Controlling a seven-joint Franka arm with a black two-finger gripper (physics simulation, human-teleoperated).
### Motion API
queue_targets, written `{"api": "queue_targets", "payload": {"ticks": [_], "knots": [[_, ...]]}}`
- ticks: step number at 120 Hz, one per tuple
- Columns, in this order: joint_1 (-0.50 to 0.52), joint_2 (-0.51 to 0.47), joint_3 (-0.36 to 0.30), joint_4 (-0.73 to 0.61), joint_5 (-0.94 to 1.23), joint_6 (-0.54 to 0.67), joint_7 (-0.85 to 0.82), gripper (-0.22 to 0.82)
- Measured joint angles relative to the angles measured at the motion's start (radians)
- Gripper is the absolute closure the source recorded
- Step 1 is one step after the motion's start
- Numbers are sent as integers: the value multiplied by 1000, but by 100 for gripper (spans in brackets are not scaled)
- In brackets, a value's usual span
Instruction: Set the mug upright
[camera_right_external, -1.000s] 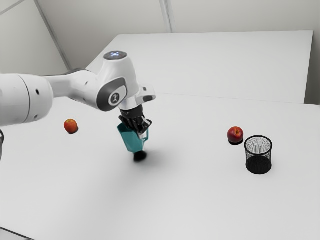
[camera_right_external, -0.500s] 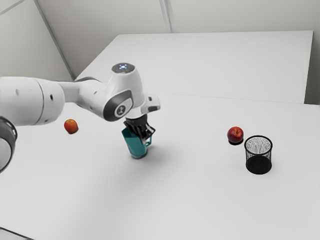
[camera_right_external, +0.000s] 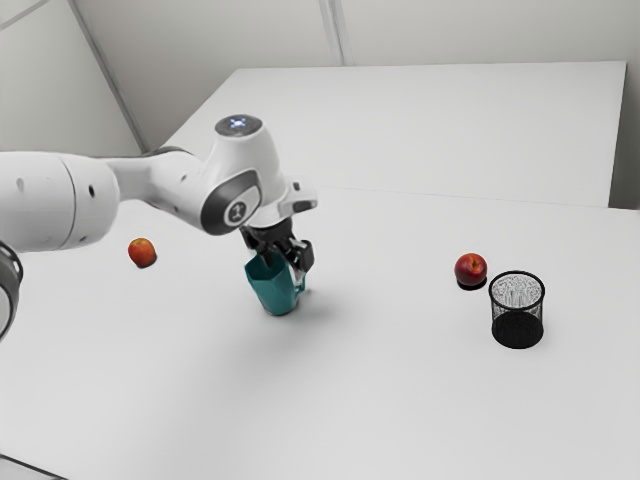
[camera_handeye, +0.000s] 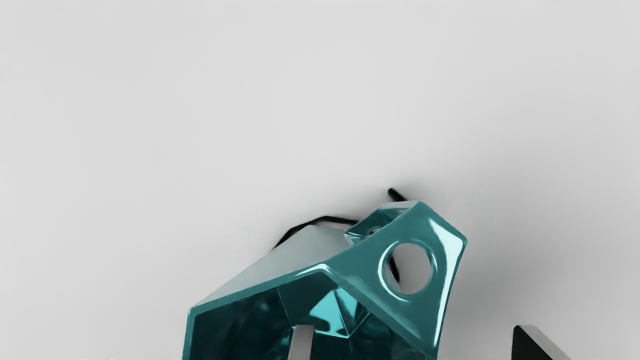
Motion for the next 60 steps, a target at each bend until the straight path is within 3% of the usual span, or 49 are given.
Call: {"api": "queue_targets", "payload": {"ticks": [25, 60], "knots": [[0, -79, 0, 14, -3, -23, 5, 7], [17, -121, -32, 200, -4, -194, 9, 2]]}}
